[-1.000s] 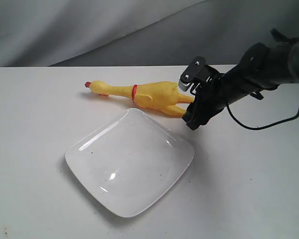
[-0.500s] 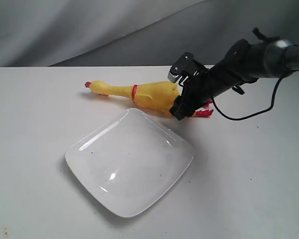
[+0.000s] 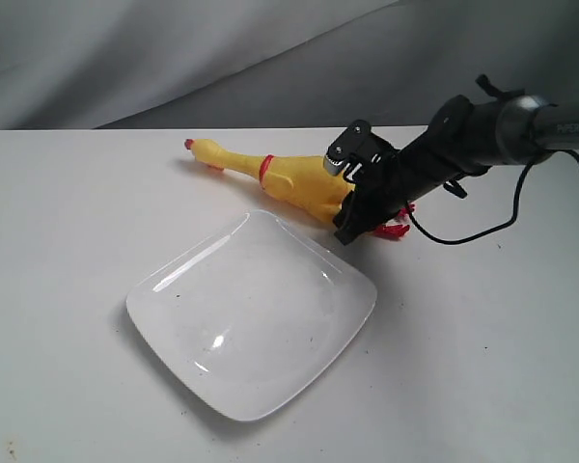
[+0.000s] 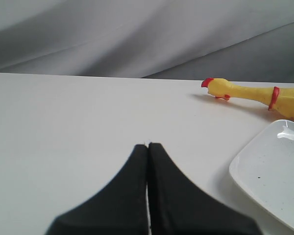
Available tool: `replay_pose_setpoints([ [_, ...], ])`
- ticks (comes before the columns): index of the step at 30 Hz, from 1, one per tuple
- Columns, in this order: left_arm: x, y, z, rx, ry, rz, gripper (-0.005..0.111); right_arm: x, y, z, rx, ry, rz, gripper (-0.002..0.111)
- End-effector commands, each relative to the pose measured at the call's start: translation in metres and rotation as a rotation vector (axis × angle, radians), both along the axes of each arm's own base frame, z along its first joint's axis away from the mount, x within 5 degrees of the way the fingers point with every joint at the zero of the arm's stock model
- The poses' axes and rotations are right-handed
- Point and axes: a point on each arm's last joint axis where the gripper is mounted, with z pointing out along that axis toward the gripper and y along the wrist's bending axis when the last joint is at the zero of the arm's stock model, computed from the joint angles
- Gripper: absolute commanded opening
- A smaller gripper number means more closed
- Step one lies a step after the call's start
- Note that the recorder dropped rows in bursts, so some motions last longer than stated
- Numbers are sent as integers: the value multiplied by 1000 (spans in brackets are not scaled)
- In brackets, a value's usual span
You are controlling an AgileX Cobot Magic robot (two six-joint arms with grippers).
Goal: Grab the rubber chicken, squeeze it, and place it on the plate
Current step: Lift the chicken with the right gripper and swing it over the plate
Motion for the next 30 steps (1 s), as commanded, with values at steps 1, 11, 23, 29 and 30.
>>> replay_pose_setpoints([
  [1, 0, 0, -1, -13, -7, 1, 0, 0, 1, -1, 4, 10, -1, 0],
  [11, 0, 0, -1, -13, -7, 1, 0, -10, 2, 60, 48, -36, 39, 0],
  [23, 0, 0, -1, -13, -7, 1, 0, -104, -12, 247, 139, -155, 250, 0],
  [29, 0, 0, -1, -13, -7, 1, 0, -179, -29, 315, 183, -171, 291, 0],
  [30, 0, 0, -1, -13, -7, 1, 0, -191, -31, 319, 195, -172, 279, 0],
])
